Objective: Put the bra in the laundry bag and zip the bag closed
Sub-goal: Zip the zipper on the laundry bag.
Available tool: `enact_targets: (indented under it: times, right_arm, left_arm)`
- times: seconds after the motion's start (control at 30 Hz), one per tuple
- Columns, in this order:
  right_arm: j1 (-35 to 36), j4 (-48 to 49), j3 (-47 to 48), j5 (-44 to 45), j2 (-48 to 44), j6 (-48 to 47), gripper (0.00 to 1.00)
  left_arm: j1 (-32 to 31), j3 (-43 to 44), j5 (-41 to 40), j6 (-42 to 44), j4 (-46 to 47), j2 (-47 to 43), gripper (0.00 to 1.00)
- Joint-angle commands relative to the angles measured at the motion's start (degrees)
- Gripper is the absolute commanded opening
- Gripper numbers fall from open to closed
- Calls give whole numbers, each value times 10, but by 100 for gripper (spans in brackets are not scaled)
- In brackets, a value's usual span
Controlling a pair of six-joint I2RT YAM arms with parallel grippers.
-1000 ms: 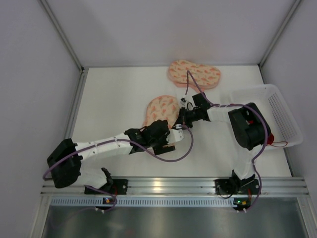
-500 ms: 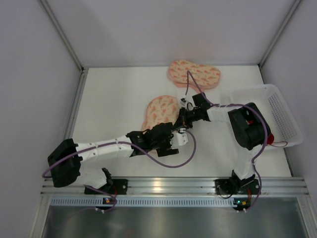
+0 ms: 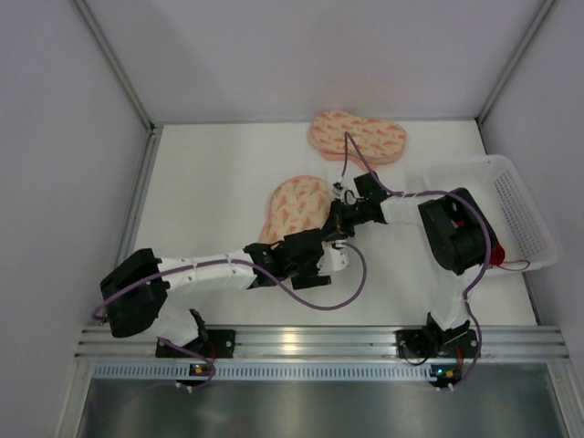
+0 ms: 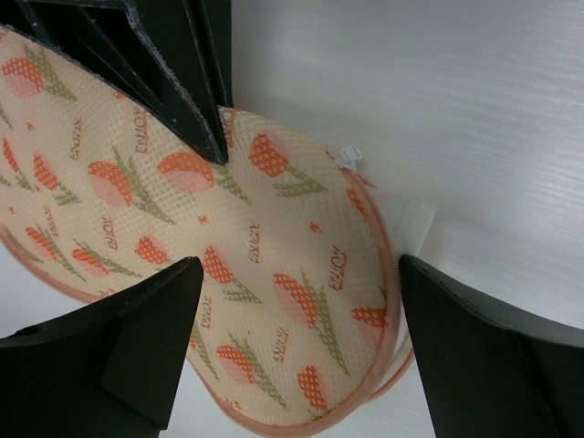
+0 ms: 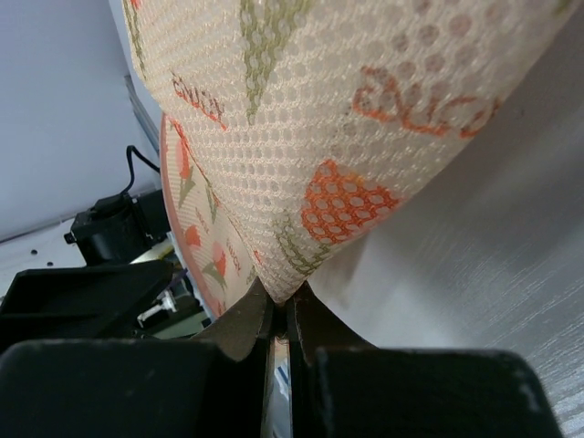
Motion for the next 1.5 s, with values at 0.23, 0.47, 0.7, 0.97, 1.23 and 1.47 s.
enact_targets:
  times: [0.23,0.47,0.7,0.97,1.23,1.47]
  right_arm:
    - [4,-6,-3,-10,-6,-10,0]
    - [3,4,-9,-28,-5,-4,0]
    - [8,9,-11,-35,0,0,0]
    - [8,-1,-4,-35,7,-13,0]
    - [8,-16,5,-30,11,-29,0]
    - [8,-21,13,-29,16,-29,0]
  left_arm:
    - [-2,-45,-134,32,131,12,94]
    - [-3,-82,-159,58,205,19,94]
    - [-6,-97,-185,73,291,57,93]
    - [-22,-106,-180,56,278,6,93]
    - [-24,-26,-33,-7,-6,-87,92]
    - [-23,5,25,41,-101,-107,88]
